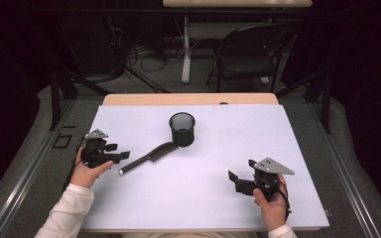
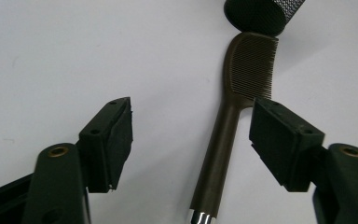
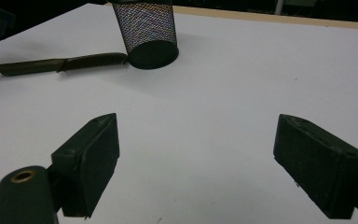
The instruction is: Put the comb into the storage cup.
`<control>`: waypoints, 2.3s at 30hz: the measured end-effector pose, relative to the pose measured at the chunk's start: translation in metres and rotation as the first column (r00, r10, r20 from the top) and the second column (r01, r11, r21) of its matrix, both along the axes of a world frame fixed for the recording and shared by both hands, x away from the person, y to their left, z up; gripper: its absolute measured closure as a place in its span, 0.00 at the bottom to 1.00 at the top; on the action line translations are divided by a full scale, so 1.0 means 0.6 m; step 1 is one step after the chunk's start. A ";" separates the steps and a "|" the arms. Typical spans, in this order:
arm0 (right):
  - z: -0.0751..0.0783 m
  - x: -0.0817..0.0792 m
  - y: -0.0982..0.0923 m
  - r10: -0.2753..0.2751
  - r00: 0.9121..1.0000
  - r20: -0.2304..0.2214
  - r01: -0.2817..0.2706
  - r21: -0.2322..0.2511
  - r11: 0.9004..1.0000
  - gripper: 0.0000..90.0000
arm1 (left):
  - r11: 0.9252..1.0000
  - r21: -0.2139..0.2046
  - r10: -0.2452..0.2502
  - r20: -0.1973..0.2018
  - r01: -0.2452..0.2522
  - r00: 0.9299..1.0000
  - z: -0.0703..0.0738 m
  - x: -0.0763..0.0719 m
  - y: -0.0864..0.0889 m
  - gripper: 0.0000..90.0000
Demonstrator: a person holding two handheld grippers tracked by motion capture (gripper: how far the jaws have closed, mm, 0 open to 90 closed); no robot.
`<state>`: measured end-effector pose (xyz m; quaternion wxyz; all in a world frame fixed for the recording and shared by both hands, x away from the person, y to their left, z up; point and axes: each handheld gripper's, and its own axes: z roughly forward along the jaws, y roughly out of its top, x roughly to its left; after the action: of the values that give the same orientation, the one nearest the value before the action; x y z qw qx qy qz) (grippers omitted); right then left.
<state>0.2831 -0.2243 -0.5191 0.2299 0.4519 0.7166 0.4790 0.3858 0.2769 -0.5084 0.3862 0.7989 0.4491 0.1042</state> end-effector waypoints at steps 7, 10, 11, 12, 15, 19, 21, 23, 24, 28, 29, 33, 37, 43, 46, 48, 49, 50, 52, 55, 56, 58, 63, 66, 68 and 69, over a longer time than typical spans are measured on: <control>0.000 0.000 0.000 0.000 1.000 0.000 0.000 0.000 1.000 0.16 | 1.000 -0.017 -0.016 -0.020 0.016 1.000 0.002 0.001 -0.001 0.17; 0.000 0.000 0.000 -0.001 1.000 -0.002 0.001 -0.002 1.000 0.16 | 0.999 -0.020 -0.034 -0.020 0.033 0.999 0.002 0.000 -0.004 0.16; 0.000 0.000 0.000 -0.002 1.000 -0.002 0.002 -0.002 1.000 0.16 | 0.999 -0.020 -0.036 -0.024 0.036 0.999 0.002 0.000 -0.005 0.14; 0.000 0.000 0.000 -0.002 1.000 -0.002 0.002 -0.002 1.000 0.16 | 0.999 -0.021 -0.048 -0.030 0.047 0.998 0.001 0.001 -0.007 0.12; 0.000 0.000 0.000 -0.002 1.000 -0.002 0.002 0.000 1.000 0.16 | 0.998 -0.012 -0.057 -0.048 0.056 0.997 0.000 0.004 -0.014 0.09; 0.000 0.000 0.001 -0.002 1.000 -0.008 0.002 -0.003 1.000 0.16 | 0.997 0.012 -0.075 -0.050 0.076 0.996 0.003 0.006 -0.022 0.04; 0.000 0.000 0.001 -0.001 1.000 -0.008 0.001 -0.003 1.000 0.16 | 0.996 0.035 -0.084 -0.056 0.086 0.995 0.007 0.008 -0.025 0.03; 0.000 0.000 0.001 0.001 1.000 -0.009 -0.001 -0.005 1.000 0.16 | 0.994 0.056 -0.088 -0.062 0.091 0.994 0.012 0.011 -0.028 0.01; 0.000 0.000 0.001 0.000 1.000 -0.009 0.000 -0.004 1.000 0.16 | 0.992 0.073 -0.095 -0.070 0.100 0.993 0.015 0.012 -0.029 0.01; 0.000 0.000 0.001 0.000 1.000 -0.009 0.000 -0.004 1.000 0.16 | 0.986 0.119 -0.113 -0.066 0.120 0.991 0.024 0.016 -0.035 0.01; 0.000 0.000 0.001 0.001 1.000 -0.012 -0.001 -0.005 1.000 0.16 | 0.983 0.131 -0.118 -0.064 0.126 0.991 0.027 0.016 -0.036 0.01; 0.000 0.000 0.001 0.004 1.000 -0.009 -0.004 -0.005 1.000 0.16 | 0.975 0.166 -0.138 -0.070 0.148 0.988 0.036 0.020 -0.045 0.00; 0.000 0.000 0.001 0.000 1.000 -0.007 0.000 -0.004 1.000 0.16 | 0.964 0.199 -0.163 -0.091 0.178 0.982 0.044 0.025 -0.054 0.00; -0.001 0.001 0.001 0.003 1.000 -0.004 -0.003 -0.003 1.000 0.16 | 0.958 0.199 -0.186 -0.114 0.206 0.976 0.054 0.031 -0.062 0.00; -0.001 0.001 0.002 0.004 1.000 -0.006 -0.004 -0.001 1.000 0.16 | 0.958 0.194 -0.190 -0.128 0.212 0.973 0.060 0.035 -0.064 0.00; -0.001 0.001 0.002 0.006 1.000 -0.009 -0.007 -0.002 1.000 0.16 | 0.959 0.191 -0.187 -0.137 0.211 0.973 0.063 0.037 -0.064 0.00; -0.001 0.001 0.002 0.008 1.000 -0.008 -0.008 -0.005 1.000 0.16 | 0.957 0.194 -0.189 -0.142 0.215 0.972 0.063 0.037 -0.064 0.00; -0.002 0.001 0.002 0.008 1.000 -0.008 -0.008 -0.005 1.000 0.16 | 0.955 0.197 -0.193 -0.145 0.220 0.970 0.064 0.038 -0.064 0.00; -0.002 0.001 0.002 0.008 1.000 -0.009 -0.008 -0.005 1.000 0.16 | 0.952 0.209 -0.194 -0.158 0.225 0.968 0.065 0.040 -0.064 0.00; -0.002 0.001 0.003 0.008 1.000 -0.008 -0.008 -0.003 1.000 0.16 | 0.939 0.250 -0.200 -0.158 0.235 0.967 0.065 0.043 -0.065 0.00; -0.002 0.001 0.003 0.008 1.000 -0.008 -0.008 -0.004 1.000 0.16 | 0.936 0.263 -0.198 -0.160 0.235 0.967 0.065 0.044 -0.066 0.00; -0.002 0.002 0.003 0.008 1.000 -0.009 -0.008 -0.003 1.000 0.16 | 0.931 0.278 -0.197 -0.169 0.238 0.966 0.064 0.048 -0.067 0.00; -0.002 0.002 0.003 0.009 1.000 -0.012 -0.009 -0.007 1.000 0.16 | 0.920 0.292 -0.199 -0.224 0.260 0.954 0.056 0.056 -0.070 0.01; -0.003 0.002 0.003 0.009 1.000 -0.014 -0.009 -0.007 1.000 0.16 | 0.911 0.315 -0.193 -0.244 0.266 0.950 0.052 0.059 -0.074 0.00; -0.003 0.002 0.004 0.009 1.000 -0.018 -0.009 -0.005 1.000 0.16 | 0.905 0.331 -0.192 -0.244 0.268 0.951 0.050 0.061 -0.075 0.00; -0.003 0.002 0.004 0.009 1.000 -0.018 -0.009 -0.004 1.000 0.16 | 0.902 0.339 -0.188 -0.247 0.267 0.951 0.050 0.063 -0.076 0.00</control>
<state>0.2842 -0.2220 -0.5208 0.2222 0.4525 0.7217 0.4744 0.4236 0.2313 -0.4785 0.1897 0.9106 0.3627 0.0564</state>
